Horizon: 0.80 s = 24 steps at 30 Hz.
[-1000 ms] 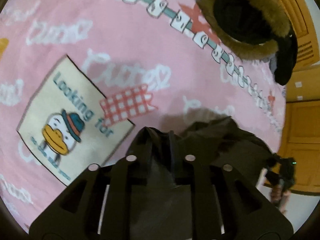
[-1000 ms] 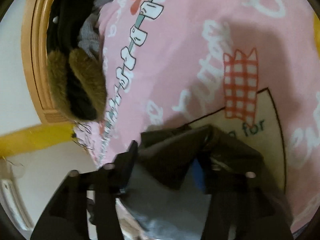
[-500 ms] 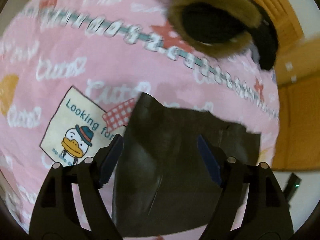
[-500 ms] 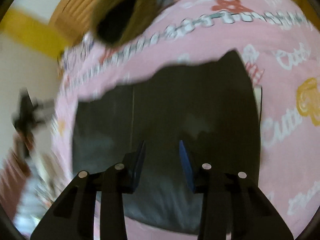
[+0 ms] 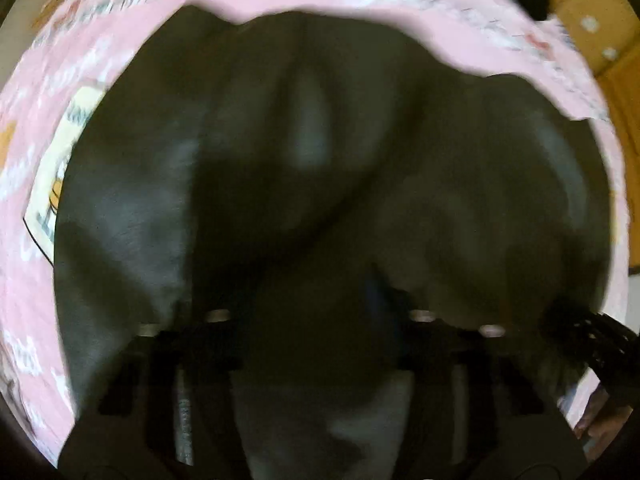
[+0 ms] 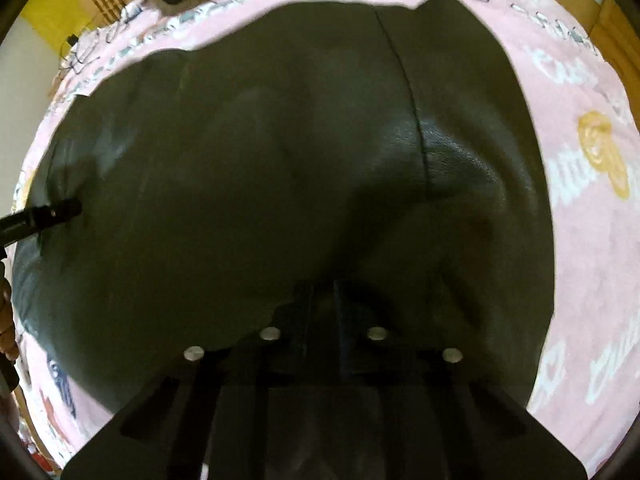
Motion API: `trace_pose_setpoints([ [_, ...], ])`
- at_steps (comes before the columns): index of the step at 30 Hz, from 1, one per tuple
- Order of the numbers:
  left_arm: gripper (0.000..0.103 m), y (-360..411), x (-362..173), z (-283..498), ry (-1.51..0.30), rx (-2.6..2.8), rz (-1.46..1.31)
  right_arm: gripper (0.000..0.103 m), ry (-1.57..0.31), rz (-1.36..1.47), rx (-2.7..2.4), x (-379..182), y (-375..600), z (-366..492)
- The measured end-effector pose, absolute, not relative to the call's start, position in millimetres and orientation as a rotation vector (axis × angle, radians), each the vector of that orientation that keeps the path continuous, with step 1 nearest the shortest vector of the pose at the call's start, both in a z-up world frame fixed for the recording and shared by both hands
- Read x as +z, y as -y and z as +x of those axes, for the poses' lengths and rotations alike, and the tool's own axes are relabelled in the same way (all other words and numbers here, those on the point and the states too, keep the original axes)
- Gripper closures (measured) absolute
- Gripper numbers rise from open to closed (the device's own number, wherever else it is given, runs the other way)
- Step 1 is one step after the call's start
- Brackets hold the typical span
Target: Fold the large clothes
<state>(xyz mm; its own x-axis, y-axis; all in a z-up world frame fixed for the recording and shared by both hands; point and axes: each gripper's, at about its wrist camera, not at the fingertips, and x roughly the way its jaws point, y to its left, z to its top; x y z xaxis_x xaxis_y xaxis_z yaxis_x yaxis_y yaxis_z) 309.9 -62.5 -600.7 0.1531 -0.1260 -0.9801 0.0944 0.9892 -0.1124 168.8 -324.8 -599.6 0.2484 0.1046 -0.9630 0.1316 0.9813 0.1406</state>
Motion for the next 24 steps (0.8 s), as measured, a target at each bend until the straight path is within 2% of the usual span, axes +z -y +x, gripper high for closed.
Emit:
trace_pose_setpoints([
  [5, 0.078, 56, -605, 326, -1.443, -0.178, -0.047, 0.095, -1.308, 0.29, -0.041, -605, 334, 177],
  [7, 0.078, 57, -592, 320, -1.424, -0.201, -0.031, 0.088, -1.286, 0.347, -0.037, -597, 338, 164],
  [8, 0.078, 58, -585, 316, -1.408, -0.209, -0.028, 0.074, -1.259, 0.424, -0.034, -588, 346, 149],
  [9, 0.078, 59, -577, 311, -1.393, -0.223, -0.03, 0.053, -1.232, 0.489, -0.036, -582, 353, 136],
  [10, 0.078, 61, -570, 304, -1.374, -0.236, -0.032, 0.042, -1.196, 0.544, -0.038, -574, 358, 123],
  [11, 0.078, 67, -557, 294, -1.331, -0.251, -0.022, 0.026, -1.134, 0.621, -0.054, -563, 368, 102],
  [12, 0.078, 72, -547, 286, -1.296, -0.265, -0.008, 0.018, -1.079, 0.684, -0.086, -554, 377, 80],
  [16, 0.078, 102, -525, 260, -1.216, -0.324, 0.081, 0.017, -1.022, 0.892, -0.216, -552, 396, 14],
  [21, 0.078, 140, -533, 248, -1.249, -0.395, 0.124, 0.017, -1.039, 1.236, -0.262, -607, 410, -30],
  [24, 0.078, 148, -541, 246, -1.276, -0.405, 0.119, 0.018, -0.997, 1.217, -0.287, -620, 413, -26],
])
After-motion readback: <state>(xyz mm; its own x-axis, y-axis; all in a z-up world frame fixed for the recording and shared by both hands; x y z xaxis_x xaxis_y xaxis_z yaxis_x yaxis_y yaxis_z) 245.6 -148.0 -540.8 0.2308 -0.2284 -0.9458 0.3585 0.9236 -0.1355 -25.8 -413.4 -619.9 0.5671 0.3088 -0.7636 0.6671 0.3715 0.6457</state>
